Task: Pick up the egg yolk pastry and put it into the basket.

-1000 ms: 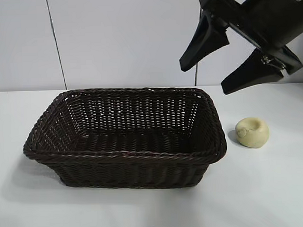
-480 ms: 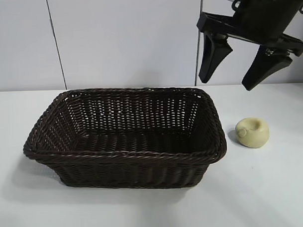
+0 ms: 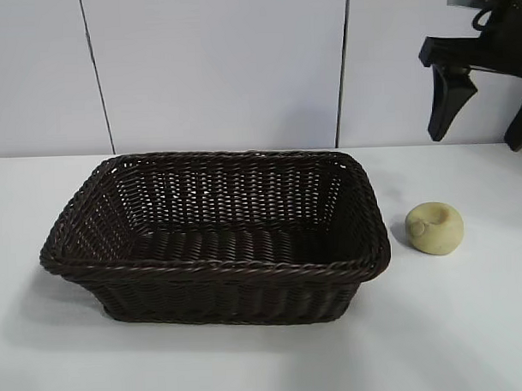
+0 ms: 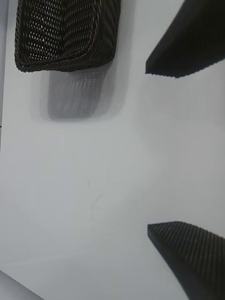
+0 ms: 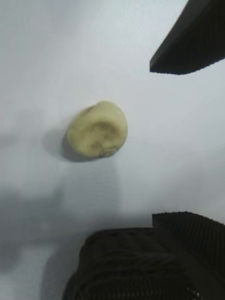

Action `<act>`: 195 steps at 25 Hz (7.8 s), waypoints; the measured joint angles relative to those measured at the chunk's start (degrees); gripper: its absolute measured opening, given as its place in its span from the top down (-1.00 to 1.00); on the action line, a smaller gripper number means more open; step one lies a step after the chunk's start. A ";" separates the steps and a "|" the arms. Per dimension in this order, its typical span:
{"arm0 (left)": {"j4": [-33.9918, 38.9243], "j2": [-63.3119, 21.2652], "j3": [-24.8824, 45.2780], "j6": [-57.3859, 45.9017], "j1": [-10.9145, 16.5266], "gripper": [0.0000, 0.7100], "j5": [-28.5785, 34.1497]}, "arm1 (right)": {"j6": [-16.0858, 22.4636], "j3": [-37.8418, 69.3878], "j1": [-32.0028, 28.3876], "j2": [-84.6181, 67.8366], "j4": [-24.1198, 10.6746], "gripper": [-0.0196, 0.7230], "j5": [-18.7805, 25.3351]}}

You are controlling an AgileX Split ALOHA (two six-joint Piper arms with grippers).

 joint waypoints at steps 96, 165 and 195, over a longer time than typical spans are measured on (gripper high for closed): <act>0.00 0.00 0.00 0.00 0.00 -0.71 0.00 | 1.90 -0.79 32.30 15.97 8.29 -0.25 -23.42; 0.00 0.00 0.00 0.00 0.00 -0.71 -0.05 | 1.39 20.96 1.44 -24.78 -8.81 -0.59 15.76; 0.00 0.00 0.00 0.00 0.00 -0.71 -0.05 | 0.00 50.44 6.74 -77.95 -9.30 -0.59 7.65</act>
